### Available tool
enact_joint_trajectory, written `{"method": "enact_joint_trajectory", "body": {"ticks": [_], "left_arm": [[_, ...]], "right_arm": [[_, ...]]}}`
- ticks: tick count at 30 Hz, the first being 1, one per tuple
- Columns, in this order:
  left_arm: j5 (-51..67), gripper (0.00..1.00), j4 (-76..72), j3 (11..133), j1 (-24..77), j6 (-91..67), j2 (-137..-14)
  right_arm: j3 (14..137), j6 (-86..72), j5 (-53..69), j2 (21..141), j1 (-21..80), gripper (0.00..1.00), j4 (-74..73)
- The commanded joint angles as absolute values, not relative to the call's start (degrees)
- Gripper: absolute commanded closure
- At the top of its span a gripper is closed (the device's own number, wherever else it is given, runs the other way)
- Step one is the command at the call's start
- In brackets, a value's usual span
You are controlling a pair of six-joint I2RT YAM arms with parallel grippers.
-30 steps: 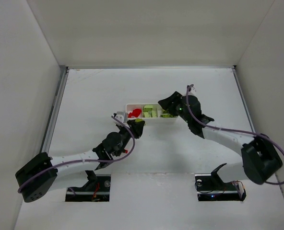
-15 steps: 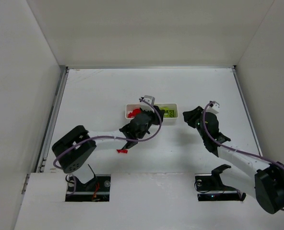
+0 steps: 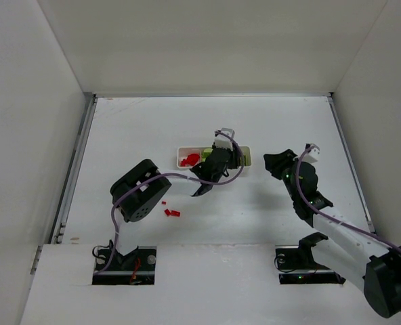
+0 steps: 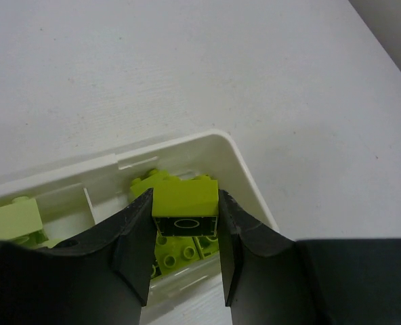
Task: Sort the legos into containers by color
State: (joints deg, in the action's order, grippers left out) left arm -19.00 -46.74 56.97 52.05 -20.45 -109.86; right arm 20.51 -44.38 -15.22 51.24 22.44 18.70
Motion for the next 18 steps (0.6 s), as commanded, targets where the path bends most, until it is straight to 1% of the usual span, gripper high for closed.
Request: {"method": "enact_joint_trajectory", "body": {"ticks": [1, 3, 7, 11, 12, 14, 18], "left_arm": [[-18.63, 0.71, -46.94, 60.64, 51.28, -19.86, -109.6], [-18.55, 0.63, -46.85, 61.0, 51.28, -19.95, -109.6], [-18.63, 0.43, -46.41, 59.77, 51.72, -19.42, -106.71], [-19.86, 0.33, -42.73, 55.39, 51.37, -19.86, -99.87], [-20.65, 0.32, -42.45, 53.46, 51.11, -20.65, -97.49], [-21.09, 0.32, -41.31, 50.29, 50.41, -22.23, -92.92], [-23.63, 0.43, -34.47, 43.7, 50.14, -22.59, -80.19]], "right_arm": [[20.39, -44.12, -14.86, 51.06, 22.36, 0.55, 21.62], [20.39, -44.3, -14.94, 51.59, 22.37, 0.54, 21.88], [21.09, -44.3, -14.68, 52.3, 22.37, 0.54, 21.45], [20.74, -44.21, -14.68, 51.77, 22.37, 0.54, 21.8], [20.92, -44.12, -14.68, 51.85, 22.37, 0.54, 21.54], [20.92, -44.12, -14.85, 51.68, 22.63, 0.55, 21.71], [21.7, -42.9, -13.54, 50.98, 24.73, 0.65, 21.71]]}}
